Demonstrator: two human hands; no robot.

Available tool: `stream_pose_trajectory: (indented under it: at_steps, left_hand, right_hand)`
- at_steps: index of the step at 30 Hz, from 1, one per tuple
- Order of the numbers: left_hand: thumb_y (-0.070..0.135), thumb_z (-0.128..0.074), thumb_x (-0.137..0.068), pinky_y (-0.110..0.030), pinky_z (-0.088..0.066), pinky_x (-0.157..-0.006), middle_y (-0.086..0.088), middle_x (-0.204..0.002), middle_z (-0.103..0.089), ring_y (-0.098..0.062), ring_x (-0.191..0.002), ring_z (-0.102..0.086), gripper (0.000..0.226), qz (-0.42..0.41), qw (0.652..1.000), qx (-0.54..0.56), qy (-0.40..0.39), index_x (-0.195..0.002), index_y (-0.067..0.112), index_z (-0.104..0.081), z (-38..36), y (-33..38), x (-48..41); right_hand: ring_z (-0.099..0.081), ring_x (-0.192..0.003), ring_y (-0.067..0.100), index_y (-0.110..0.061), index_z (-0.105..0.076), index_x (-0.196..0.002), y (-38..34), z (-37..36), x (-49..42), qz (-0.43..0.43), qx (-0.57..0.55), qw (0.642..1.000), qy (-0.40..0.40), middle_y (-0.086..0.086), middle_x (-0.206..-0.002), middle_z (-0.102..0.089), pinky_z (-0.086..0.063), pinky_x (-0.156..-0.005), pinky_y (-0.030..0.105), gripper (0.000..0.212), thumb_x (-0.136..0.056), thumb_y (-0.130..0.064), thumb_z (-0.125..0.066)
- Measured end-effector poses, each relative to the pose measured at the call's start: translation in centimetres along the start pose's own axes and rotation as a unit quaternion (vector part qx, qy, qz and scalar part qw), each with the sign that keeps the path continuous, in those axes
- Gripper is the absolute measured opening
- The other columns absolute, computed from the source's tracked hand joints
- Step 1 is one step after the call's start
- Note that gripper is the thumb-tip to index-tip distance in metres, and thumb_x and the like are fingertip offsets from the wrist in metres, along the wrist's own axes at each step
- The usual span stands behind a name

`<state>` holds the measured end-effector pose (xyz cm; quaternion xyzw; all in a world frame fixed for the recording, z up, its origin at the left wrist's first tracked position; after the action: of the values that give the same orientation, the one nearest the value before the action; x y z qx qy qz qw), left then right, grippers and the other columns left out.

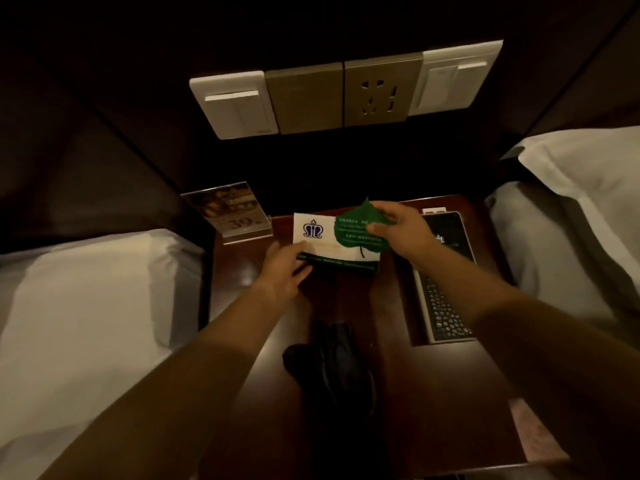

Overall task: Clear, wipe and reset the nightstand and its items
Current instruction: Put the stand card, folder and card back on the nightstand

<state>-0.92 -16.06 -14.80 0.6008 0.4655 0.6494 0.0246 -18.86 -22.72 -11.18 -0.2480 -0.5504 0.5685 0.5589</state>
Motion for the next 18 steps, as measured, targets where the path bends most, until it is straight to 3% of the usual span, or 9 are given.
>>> stream_pose_trajectory:
  at_steps: [3,6,8,12,16,18]
  left_hand:
    - [-0.001,-0.048,-0.089,-0.035,-0.044,-0.095,-0.009,-0.131,-0.055,-0.026,-0.116,-0.051,0.048,-0.062,0.993,-0.096,0.010,-0.134,0.016,-0.043,0.5,1.4,-1.6]
    - [-0.008,-0.046,-0.087,-0.028,-0.047,-0.088,-0.018,-0.130,-0.058,-0.028,-0.116,-0.054,0.040,-0.098,0.976,-0.193,0.012,-0.124,0.002,-0.053,-0.1,2.1,-2.9]
    - [-0.011,-0.046,-0.085,-0.029,-0.044,-0.095,-0.021,-0.128,-0.058,-0.031,-0.120,-0.054,0.039,-0.103,0.974,-0.201,0.017,-0.122,-0.002,-0.054,-0.5,2.2,-3.7]
    - [-0.013,-0.044,-0.083,-0.028,-0.043,-0.094,-0.020,-0.127,-0.059,-0.032,-0.120,-0.053,0.040,-0.123,0.971,-0.197,0.054,-0.120,-0.002,-0.056,-0.8,2.4,-5.4]
    - [-0.012,-0.044,-0.082,-0.035,-0.046,-0.099,-0.019,-0.125,-0.061,-0.031,-0.118,-0.056,0.043,-0.136,0.966,-0.211,0.058,-0.120,0.002,-0.058,-0.7,2.1,-6.3]
    - [-0.011,-0.045,-0.082,-0.035,-0.047,-0.098,-0.017,-0.124,-0.062,-0.029,-0.116,-0.057,0.043,-0.143,0.964,-0.216,0.064,-0.120,0.004,-0.059,-0.7,1.7,-6.3]
  right_hand:
    - [-0.051,-0.109,0.017,-0.003,-0.047,-0.132,-0.5,0.0,-2.0,0.038,0.063,0.997,-0.026,0.020,-0.130,-0.055,-0.043,-0.084,0.015,0.045,-0.088,0.001,-0.056]
    - [-0.050,-0.123,0.029,-0.002,-0.048,-0.132,-0.9,-0.6,-4.1,0.058,0.080,0.995,-0.024,0.020,-0.135,-0.052,-0.042,-0.101,0.028,0.042,-0.090,0.001,-0.053]
    - [-0.048,-0.124,0.033,-0.002,-0.048,-0.132,-1.0,-1.2,-5.2,0.056,0.067,0.996,-0.015,0.022,-0.136,-0.049,-0.040,-0.104,0.031,0.040,-0.092,0.002,-0.049]
    - [-0.044,-0.123,0.036,-0.005,-0.047,-0.132,0.4,-2.8,-7.0,0.037,0.049,0.998,0.007,0.024,-0.136,-0.038,-0.038,-0.107,0.035,0.039,-0.094,0.001,-0.045]
    - [-0.050,-0.111,0.030,-0.006,-0.050,-0.127,2.5,-3.0,-8.3,-0.014,-0.072,0.997,0.033,0.021,-0.136,-0.044,-0.046,-0.090,0.032,0.036,-0.093,0.004,-0.044]
    - [-0.049,-0.115,0.033,-0.005,-0.048,-0.124,3.3,-2.9,-8.9,-0.045,-0.143,0.987,0.066,0.022,-0.138,-0.042,-0.043,-0.090,0.032,0.033,-0.093,0.004,-0.045]
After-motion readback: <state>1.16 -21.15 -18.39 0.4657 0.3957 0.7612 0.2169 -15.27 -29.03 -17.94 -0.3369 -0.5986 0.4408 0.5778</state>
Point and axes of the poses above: each hand's wrist, its own x-axis away from the middle knuckle, its own z-axis out of the back of the hand, y = z × x, the point moved 1 cm from there along -x, towards the middle knuckle
